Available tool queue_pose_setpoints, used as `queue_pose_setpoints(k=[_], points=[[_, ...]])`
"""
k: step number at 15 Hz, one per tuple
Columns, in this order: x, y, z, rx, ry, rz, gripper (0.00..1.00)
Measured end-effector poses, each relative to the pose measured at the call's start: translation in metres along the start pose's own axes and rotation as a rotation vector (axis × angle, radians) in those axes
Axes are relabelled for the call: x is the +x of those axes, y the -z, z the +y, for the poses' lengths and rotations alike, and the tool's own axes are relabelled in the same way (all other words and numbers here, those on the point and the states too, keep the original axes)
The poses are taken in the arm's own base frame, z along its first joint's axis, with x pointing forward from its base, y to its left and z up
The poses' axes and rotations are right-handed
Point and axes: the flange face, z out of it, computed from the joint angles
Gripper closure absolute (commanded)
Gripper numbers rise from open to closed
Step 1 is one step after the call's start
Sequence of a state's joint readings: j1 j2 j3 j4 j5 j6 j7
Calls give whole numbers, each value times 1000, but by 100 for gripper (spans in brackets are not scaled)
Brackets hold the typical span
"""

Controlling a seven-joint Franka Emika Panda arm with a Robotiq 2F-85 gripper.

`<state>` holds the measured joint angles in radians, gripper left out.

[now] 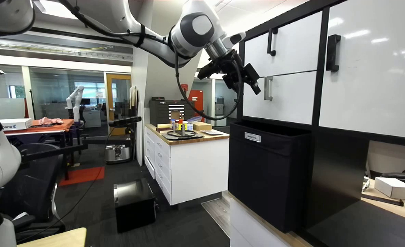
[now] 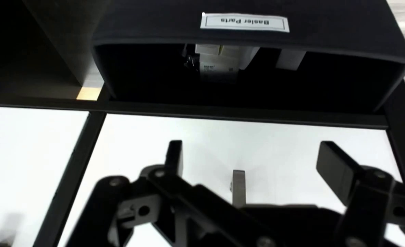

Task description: Open the bottom drawer

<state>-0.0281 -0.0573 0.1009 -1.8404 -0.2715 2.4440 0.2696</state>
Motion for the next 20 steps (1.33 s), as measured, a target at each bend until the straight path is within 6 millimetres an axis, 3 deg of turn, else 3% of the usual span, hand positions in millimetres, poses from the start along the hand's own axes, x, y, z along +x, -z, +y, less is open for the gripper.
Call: queue_pose_setpoints(k=[5, 10, 11, 12, 16, 20], points=[[16, -2, 1, 19, 21, 76, 0], [26, -26, 1, 37, 38, 104, 0], [28, -31, 2, 40, 42, 108, 16], [30, -36, 2, 43, 43, 112, 26], [38, -50, 6, 47, 44, 123, 53], [44, -52, 9, 49, 33, 130, 78]])
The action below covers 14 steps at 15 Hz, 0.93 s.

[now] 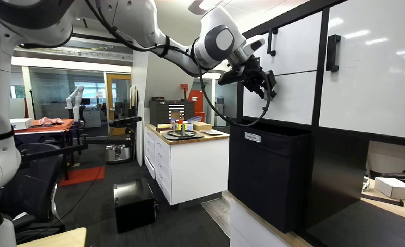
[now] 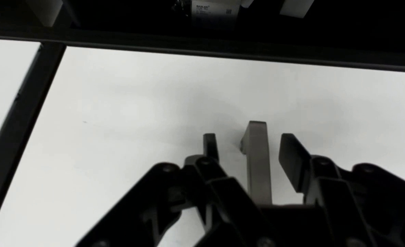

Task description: Open the bottom drawer

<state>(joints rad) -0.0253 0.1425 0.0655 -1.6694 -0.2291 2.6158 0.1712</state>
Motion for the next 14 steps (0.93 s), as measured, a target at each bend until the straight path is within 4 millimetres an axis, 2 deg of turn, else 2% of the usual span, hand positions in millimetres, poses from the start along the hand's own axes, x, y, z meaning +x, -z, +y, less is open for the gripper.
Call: queue_pose_setpoints(k=[3, 5, 6, 14], points=[[3, 2, 1, 10, -8, 4, 96], [4, 3, 1, 17, -14, 6, 98], [4, 4, -1, 21, -17, 5, 94], [-2, 11, -3, 14, -1, 3, 95]])
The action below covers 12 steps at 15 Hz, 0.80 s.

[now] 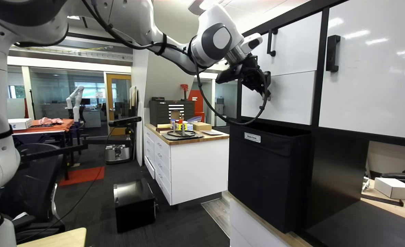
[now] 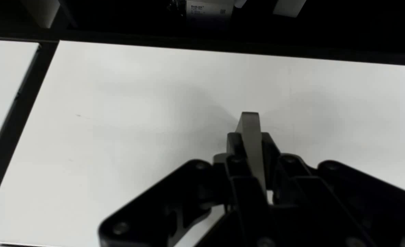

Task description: Open the bottom drawer

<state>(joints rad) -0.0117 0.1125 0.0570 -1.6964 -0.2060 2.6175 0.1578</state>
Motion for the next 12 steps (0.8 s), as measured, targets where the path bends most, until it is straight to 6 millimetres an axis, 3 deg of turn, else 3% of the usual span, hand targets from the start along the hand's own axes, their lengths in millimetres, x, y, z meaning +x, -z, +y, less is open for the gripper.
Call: queue_pose_setpoints(k=[6, 12], points=[[-23, 26, -2, -13, 11, 2, 95], [-58, 60, -5, -25, 1, 9, 95]])
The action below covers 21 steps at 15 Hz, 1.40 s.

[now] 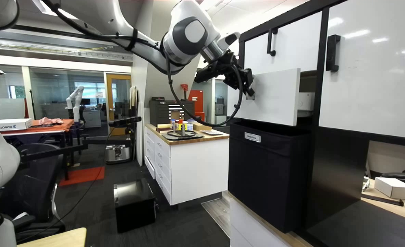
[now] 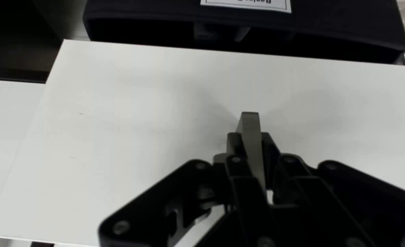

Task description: Open the bottom drawer

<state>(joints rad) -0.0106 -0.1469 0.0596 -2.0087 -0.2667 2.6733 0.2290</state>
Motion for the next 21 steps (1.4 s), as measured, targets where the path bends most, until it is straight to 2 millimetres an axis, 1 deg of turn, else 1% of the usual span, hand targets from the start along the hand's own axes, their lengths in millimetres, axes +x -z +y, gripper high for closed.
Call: queue_pose_setpoints(k=[6, 11, 17, 21], points=[[-35, 33, -2, -11, -16, 17, 95], [-58, 55, -4, -24, -26, 23, 95], [-81, 76, -6, -34, -43, 30, 95], [-92, 85, -5, -34, -59, 32, 95]])
